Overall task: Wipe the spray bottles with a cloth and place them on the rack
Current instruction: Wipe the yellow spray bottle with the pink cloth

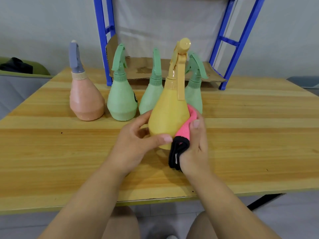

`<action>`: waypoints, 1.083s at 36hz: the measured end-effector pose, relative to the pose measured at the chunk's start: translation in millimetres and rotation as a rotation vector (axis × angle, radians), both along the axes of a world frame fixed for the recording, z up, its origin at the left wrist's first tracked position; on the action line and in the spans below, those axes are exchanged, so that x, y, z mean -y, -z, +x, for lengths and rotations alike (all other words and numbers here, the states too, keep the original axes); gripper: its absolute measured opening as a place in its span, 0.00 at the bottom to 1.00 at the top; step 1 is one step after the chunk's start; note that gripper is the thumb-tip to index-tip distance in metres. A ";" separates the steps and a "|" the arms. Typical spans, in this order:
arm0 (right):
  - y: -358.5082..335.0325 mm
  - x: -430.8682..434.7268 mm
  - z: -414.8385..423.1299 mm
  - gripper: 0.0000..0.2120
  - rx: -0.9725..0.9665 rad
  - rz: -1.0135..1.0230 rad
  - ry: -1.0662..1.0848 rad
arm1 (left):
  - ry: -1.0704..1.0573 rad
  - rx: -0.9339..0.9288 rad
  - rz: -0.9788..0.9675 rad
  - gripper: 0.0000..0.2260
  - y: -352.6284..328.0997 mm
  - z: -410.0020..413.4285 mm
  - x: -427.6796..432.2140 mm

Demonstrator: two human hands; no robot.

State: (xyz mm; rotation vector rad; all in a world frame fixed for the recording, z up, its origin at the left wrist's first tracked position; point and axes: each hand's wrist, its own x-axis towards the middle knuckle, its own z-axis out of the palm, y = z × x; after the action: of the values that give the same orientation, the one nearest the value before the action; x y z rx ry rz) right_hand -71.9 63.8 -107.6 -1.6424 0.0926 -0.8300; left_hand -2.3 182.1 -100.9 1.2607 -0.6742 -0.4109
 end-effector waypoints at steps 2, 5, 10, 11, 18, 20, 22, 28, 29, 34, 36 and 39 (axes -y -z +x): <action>-1.9 -1.1 0.0 0.33 0.006 -0.009 0.000 | -0.005 -0.014 -0.036 0.35 -1.2 0.6 -0.4; -7.1 2.1 -1.4 0.24 0.000 0.135 -0.051 | 0.003 -0.119 -0.108 0.38 -0.7 2.2 -1.0; -10.2 4.5 -3.9 0.21 -0.071 0.277 -0.075 | 0.060 -0.177 -0.146 0.32 0.0 0.1 -0.9; -9.7 3.3 -4.4 0.21 -0.068 0.245 -0.065 | 0.067 -0.176 -0.142 0.32 0.0 -0.5 -0.3; -1.4 -0.8 -1.0 0.32 0.037 -0.021 -0.038 | 0.032 -0.028 -0.072 0.34 -0.3 0.6 0.4; -3.5 -0.9 -1.7 0.31 0.063 0.002 -0.061 | 0.023 -0.061 -0.099 0.40 -0.9 2.1 -1.9; -8.3 0.7 -1.6 0.24 0.044 0.201 -0.112 | 0.015 -0.133 -0.155 0.44 -0.2 3.6 -2.9; -9.1 4.1 -0.9 0.21 -0.045 0.296 -0.071 | -0.014 -0.142 -0.129 0.17 2.4 1.1 2.8; -7.6 3.6 0.0 0.21 -0.046 0.230 -0.030 | -0.018 -0.124 -0.097 0.16 2.3 0.7 3.9; -0.2 3.7 3.3 0.29 0.008 0.009 0.036 | 0.001 -0.033 -0.026 0.21 2.1 0.4 5.9; 0.2 2.1 4.5 0.26 0.032 -0.081 0.039 | -0.069 0.015 -0.004 0.32 2.4 1.4 5.4; -1.2 0.2 3.4 0.25 0.048 -0.080 0.010 | -0.084 -0.100 -0.102 0.41 1.9 4.5 1.7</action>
State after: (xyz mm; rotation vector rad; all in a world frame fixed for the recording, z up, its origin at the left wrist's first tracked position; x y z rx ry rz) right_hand -68.5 63.5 -106.3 -1.6973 0.0340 -0.8900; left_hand 2.3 180.4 -102.9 1.1603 -0.5488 -0.3630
